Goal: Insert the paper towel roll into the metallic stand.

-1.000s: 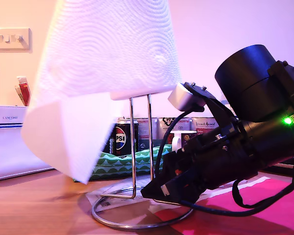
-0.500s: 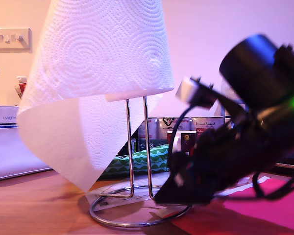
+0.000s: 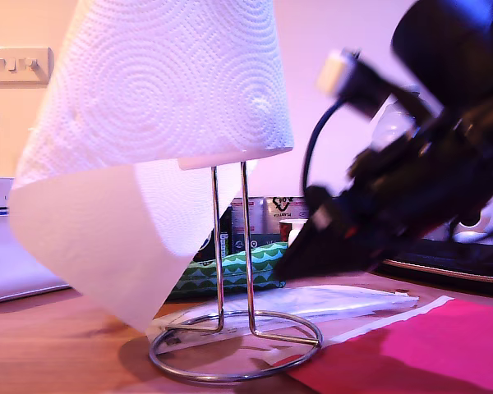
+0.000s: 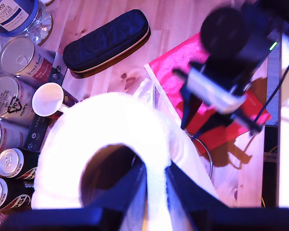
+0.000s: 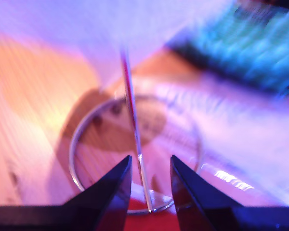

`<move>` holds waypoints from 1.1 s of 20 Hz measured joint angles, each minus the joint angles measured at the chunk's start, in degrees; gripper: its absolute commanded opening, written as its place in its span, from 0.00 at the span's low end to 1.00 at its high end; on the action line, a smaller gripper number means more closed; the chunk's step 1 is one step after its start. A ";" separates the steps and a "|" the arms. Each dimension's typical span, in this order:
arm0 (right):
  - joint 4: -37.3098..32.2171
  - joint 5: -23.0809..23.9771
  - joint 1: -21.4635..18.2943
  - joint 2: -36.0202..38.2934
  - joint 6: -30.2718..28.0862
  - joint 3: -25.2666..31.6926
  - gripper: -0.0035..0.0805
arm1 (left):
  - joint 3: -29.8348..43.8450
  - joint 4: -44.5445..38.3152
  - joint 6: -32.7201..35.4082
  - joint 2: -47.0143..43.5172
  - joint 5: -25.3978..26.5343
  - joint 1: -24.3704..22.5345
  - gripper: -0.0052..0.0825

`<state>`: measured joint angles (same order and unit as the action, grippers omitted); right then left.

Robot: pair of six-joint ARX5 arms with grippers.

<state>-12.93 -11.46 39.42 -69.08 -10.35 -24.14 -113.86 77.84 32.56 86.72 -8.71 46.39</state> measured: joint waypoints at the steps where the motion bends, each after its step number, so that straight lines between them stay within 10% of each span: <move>1: 1.84 0.13 0.00 3.67 0.00 0.00 0.31 | 0.00 -0.02 0.00 0.00 0.00 0.00 0.24; 13: 6.58 4.55 0.00 17.14 -0.02 0.00 0.31 | 0.00 -0.22 0.00 0.00 -1.86 -0.02 0.35; 17: 6.58 6.54 0.00 17.14 -0.02 0.00 0.31 | 0.00 -0.22 0.02 0.00 -2.10 -0.02 0.02; 22: 6.54 7.85 -0.02 17.68 0.00 0.00 0.03 | 0.00 -1.88 -1.25 0.00 -2.08 -0.20 0.04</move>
<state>-6.39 -3.62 39.40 -51.40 -10.35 -24.14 -113.86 75.96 31.31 86.72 -10.79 46.19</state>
